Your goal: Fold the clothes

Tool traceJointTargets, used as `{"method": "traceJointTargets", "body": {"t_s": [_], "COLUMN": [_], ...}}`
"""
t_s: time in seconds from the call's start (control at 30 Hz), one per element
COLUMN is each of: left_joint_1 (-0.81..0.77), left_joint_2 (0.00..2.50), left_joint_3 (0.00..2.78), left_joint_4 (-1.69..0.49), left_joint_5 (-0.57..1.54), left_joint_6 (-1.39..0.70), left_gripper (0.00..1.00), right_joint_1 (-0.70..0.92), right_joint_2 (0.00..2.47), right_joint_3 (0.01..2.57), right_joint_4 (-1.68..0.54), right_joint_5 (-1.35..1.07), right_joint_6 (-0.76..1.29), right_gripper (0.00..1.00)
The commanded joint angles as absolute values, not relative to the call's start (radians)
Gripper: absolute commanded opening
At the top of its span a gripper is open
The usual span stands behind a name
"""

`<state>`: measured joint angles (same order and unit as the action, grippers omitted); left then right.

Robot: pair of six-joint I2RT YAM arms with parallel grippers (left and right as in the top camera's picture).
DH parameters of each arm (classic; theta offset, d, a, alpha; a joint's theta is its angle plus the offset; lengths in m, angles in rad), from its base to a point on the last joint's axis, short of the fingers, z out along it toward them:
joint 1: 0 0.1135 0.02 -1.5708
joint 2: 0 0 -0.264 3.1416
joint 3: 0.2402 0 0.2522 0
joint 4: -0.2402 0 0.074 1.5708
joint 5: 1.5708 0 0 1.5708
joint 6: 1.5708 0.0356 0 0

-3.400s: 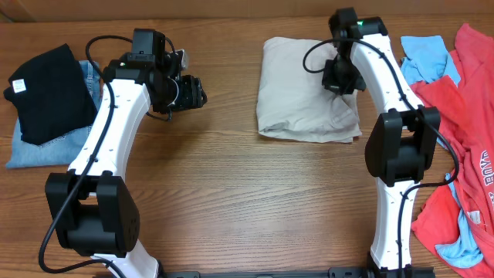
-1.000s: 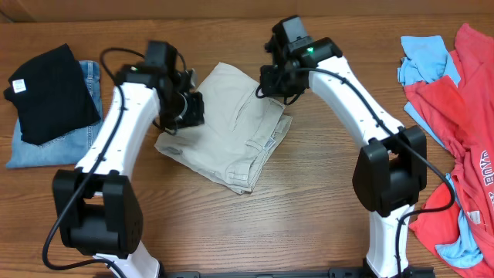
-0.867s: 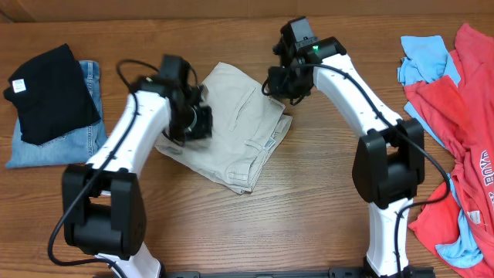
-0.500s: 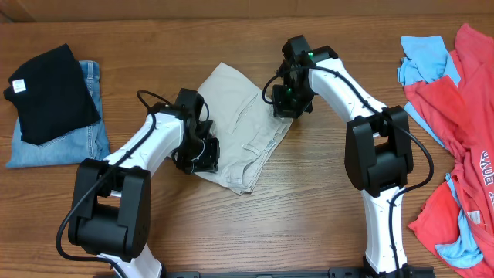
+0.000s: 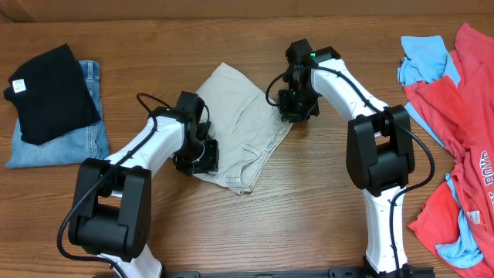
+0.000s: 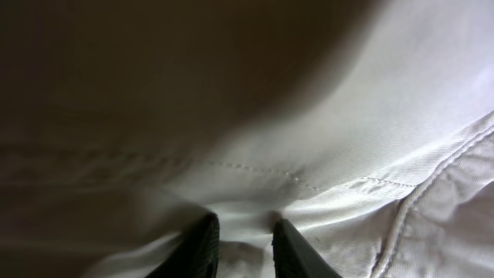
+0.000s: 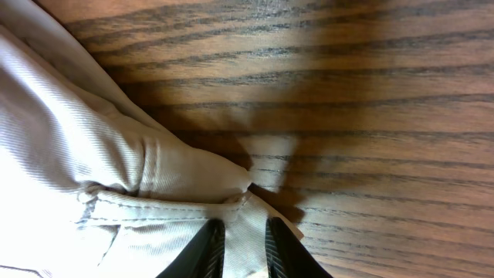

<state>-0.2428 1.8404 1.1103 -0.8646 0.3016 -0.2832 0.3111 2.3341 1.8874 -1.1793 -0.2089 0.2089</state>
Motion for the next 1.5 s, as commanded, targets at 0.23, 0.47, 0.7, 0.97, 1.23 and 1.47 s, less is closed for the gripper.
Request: {"method": "traceJointTargets", "body": {"t_s": [0.23, 0.47, 0.7, 0.97, 1.23, 1.47], "left_joint_1": [-0.165, -0.094, -0.078, -0.079, -0.080, -0.081], "left_joint_2": [1.758, 1.737, 1.738, 1.739, 1.739, 1.739], "left_joint_3": [1.448, 1.372, 1.173, 0.995, 0.891, 0.826], "left_joint_4": [-1.153, -1.239, -1.019, -0.664, -0.452, -0.248], "left_joint_5": [0.094, 0.110, 0.105, 0.150, 0.159, 0.212], "left_joint_6": [-0.377, -0.609, -0.692, -0.746, -0.764, -0.741], "left_gripper": [0.29, 0.47, 0.56, 0.68, 0.76, 0.35], "right_joint_1": [0.293, 0.292, 0.290, 0.290, 0.290, 0.290], "right_joint_2": [2.350, 2.350, 2.350, 2.350, 2.350, 2.350], "right_joint_3": [1.871, 1.871, 1.871, 1.871, 1.871, 1.871], "right_joint_4": [-1.191, -1.185, -1.182, -1.183, -1.184, -1.191], "right_joint_5": [-0.150, -0.149, -0.149, -0.150, -0.150, -0.150], "right_joint_6": [0.187, 0.181, 0.173, 0.159, 0.159, 0.159], "right_gripper": [0.24, 0.25, 0.25, 0.26, 0.28, 0.29]}}
